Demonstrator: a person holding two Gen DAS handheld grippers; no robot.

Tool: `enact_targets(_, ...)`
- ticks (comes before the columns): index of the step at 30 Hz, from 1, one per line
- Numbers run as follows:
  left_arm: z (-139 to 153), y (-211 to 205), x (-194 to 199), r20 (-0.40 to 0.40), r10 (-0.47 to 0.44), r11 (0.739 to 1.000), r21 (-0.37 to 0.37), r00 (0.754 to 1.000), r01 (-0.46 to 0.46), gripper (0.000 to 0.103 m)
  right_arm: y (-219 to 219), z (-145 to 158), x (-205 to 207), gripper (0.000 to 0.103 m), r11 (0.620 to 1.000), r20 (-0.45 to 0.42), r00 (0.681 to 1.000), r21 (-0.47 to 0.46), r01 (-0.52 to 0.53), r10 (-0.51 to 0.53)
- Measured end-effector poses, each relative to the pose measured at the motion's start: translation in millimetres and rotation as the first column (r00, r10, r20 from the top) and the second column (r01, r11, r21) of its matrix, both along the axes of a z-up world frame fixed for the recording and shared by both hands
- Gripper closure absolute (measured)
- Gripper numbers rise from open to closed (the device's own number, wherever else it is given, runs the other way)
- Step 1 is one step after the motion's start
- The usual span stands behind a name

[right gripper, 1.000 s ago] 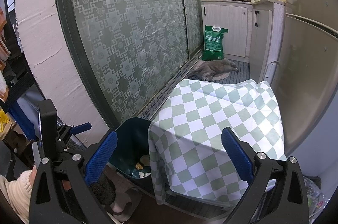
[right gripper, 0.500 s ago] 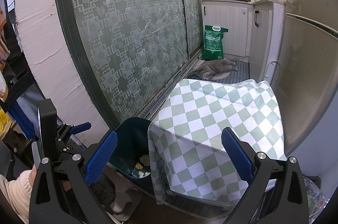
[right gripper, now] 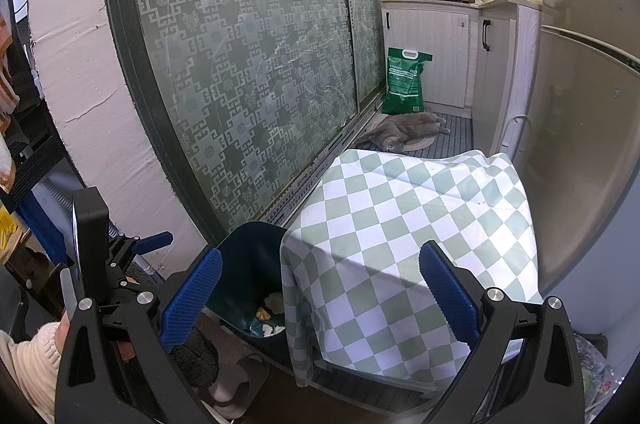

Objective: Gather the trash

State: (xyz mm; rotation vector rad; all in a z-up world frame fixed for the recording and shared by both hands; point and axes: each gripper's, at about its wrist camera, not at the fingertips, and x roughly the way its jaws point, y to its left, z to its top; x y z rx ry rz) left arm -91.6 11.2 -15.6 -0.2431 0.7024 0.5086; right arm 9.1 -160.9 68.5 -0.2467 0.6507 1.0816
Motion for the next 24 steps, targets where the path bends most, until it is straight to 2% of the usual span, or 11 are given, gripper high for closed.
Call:
enact_targets(16,0.9,-1.1,-1.5,0.006,-0.002,1.000,0.013,1.000,0.002,0.003,0.4,-0.4,-0.3,0.003,1.000,0.001,1.000,-0.002,0.000,0.000)
enact_targets(24,0.1,3.6,-2.5,0.002,-0.005,1.000,-0.010,1.000,0.005,0.003,0.3,-0.4,-0.3,0.003,1.000,0.000,1.000,0.000,0.000,0.000)
